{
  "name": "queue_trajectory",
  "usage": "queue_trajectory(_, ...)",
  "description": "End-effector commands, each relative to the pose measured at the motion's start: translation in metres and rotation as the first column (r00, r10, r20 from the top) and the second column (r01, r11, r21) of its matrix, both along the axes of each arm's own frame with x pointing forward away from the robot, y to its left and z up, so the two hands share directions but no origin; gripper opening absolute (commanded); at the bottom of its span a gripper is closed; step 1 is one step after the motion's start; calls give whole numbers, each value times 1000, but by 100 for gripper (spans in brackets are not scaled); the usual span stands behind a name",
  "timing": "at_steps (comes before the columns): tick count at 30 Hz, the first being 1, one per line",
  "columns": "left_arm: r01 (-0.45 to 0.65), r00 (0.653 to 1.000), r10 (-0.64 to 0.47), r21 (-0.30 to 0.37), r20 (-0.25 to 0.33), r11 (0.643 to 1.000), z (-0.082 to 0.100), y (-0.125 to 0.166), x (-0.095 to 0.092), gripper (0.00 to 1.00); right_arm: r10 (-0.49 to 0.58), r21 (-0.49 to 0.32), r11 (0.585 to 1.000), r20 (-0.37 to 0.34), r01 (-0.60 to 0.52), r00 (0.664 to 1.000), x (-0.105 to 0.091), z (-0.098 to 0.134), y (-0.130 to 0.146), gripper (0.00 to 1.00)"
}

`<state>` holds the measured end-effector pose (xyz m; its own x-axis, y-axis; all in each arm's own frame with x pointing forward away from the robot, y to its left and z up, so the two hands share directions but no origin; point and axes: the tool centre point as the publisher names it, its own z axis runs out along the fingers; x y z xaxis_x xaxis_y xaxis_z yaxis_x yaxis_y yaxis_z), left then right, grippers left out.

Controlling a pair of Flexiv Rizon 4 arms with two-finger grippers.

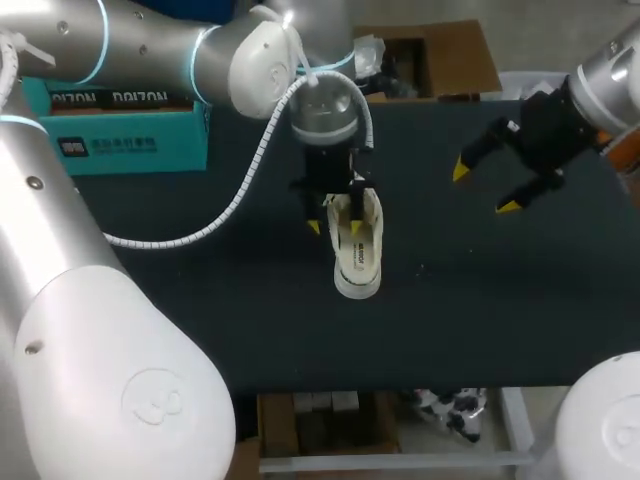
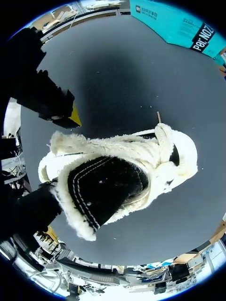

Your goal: Open the shoe tongue, take the insole out of the shoe, put the insole back into the shoe, and pack the shoe into the shoebox

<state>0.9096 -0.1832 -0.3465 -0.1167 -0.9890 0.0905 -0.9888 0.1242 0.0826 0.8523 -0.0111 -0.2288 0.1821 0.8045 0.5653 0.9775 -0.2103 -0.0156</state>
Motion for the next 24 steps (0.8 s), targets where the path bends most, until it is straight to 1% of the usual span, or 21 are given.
queue_trajectory(1, -8, 998, 6, 29, 56, 1000, 1, -2, -6, 44, -5, -15, 1000, 23, 5, 1000, -6, 1, -1, 100)
queue_trajectory(3, -12, 998, 10, 33, 58, 999, 0, -1, -5, 35, 0, -24, 1000, 29, 1, 1000, -7, 1, -2, 100)
queue_trajectory(4, -20, 998, 18, 43, 65, 999, -1, -1, -4, 35, 5, -26, 1000, 35, -4, 999, -7, 1, -3, 100)
queue_trajectory(6, -20, 998, 18, 38, 65, 999, -2, 0, -4, 37, 9, -38, 999, 41, -8, 999, -8, 2, -4, 100)
queue_trajectory(10, -46, 996, 41, 54, 79, 997, -5, 4, 0, 36, 27, -60, 998, 50, -24, 998, -8, 4, -4, 100)
queue_trajectory(12, -42, 996, 39, 43, 78, 998, -6, 6, 3, 36, 28, -70, 997, 47, -25, 999, -8, 5, -5, 100)
queue_trajectory(15, -62, 995, 59, 36, 85, 997, -8, 9, 7, 16, 42, -78, 996, 53, -38, 998, -8, 5, -5, 100)
queue_trajectory(16, -65, 994, 61, 37, 88, 997, -9, 9, 8, 1, 57, -86, 995, 58, -52, 997, -8, 6, -5, 100)
queue_trajectory(18, -69, 993, 65, 31, 95, 997, -10, 11, 11, 0, 64, -98, 993, 59, -58, 996, -8, 6, -5, 100)
queue_trajectory(21, -81, 991, 77, 35, 105, 996, -11, 13, 14, 0, 109, -111, 989, 77, -100, 991, -10, 8, -6, 100)
queue_trajectory(22, -83, 991, 79, 35, 107, 996, -12, 14, 15, 0, 140, -114, 985, 86, -130, 986, -11, 8, -7, 100)
queue_trajectory(23, -85, 991, 81, 35, 110, 996, -12, 14, 15, 0, 150, -116, 983, 89, -140, 985, -12, 8, -8, 100)
queue_trajectory(24, -73, 991, 70, 24, 117, 997, -12, 14, 16, 0, 176, -116, 980, 100, -164, 979, -13, 8, -10, 100)
